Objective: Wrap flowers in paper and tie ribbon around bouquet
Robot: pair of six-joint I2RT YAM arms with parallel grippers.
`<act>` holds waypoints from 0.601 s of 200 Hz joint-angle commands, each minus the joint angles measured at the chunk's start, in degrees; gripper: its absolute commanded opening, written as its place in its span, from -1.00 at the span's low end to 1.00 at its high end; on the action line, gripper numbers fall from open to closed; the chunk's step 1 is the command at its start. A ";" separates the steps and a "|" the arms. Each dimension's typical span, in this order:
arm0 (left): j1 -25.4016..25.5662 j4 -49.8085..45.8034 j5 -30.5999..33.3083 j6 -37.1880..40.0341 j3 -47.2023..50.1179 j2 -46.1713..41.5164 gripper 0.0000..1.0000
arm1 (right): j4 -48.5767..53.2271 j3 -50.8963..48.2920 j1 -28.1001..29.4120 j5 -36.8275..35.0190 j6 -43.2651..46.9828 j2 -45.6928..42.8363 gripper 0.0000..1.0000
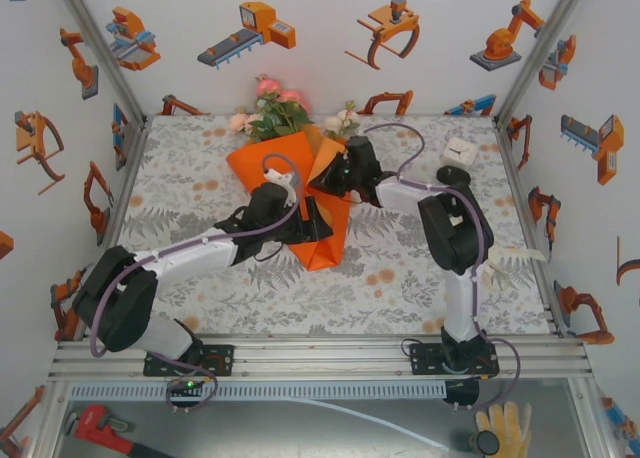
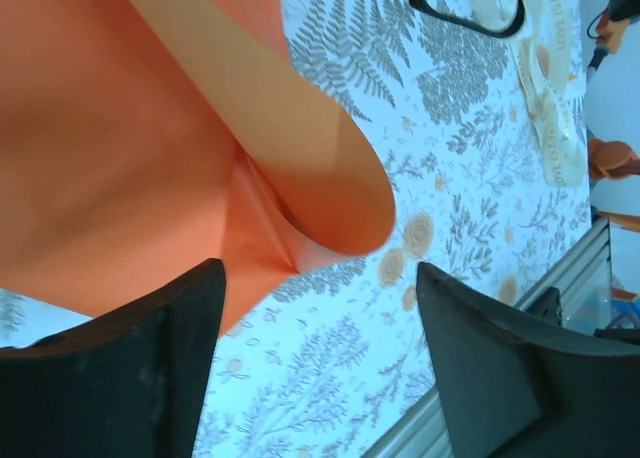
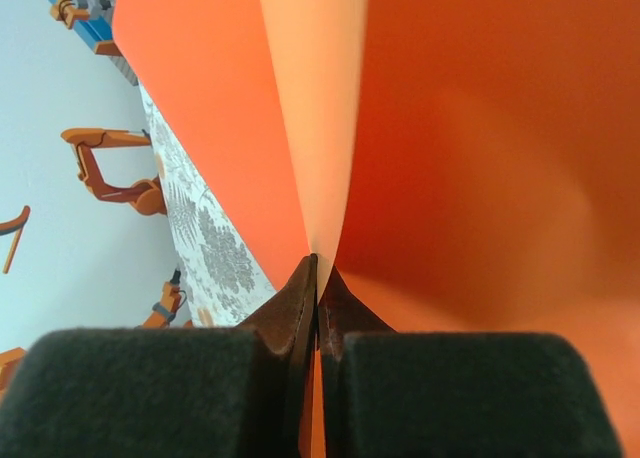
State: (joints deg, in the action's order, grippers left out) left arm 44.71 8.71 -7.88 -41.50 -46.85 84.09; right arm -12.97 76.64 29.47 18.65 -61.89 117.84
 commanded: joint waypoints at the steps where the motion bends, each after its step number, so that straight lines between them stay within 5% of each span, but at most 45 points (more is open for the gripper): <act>1: 1.17 -0.05 1.78 -3.30 -1.57 1.35 0.53 | -0.56 2.49 0.99 0.25 0.71 0.54 -0.86; 41: 1.09 -3.81 6.58 -2.43 -6.39 5.06 0.56 | 0.49 2.56 1.79 0.15 1.61 0.11 -0.85; 120: 0.88 -9.35 12.14 -8.36 -4.12 6.16 -0.32 | 9.35 6.01 1.44 -2.22 10.24 -3.14 -0.70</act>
State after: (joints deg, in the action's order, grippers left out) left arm 45.98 2.11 2.02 -46.76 -53.08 90.21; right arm -7.35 80.05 31.00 17.89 -56.12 117.82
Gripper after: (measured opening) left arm 0.369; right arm 0.144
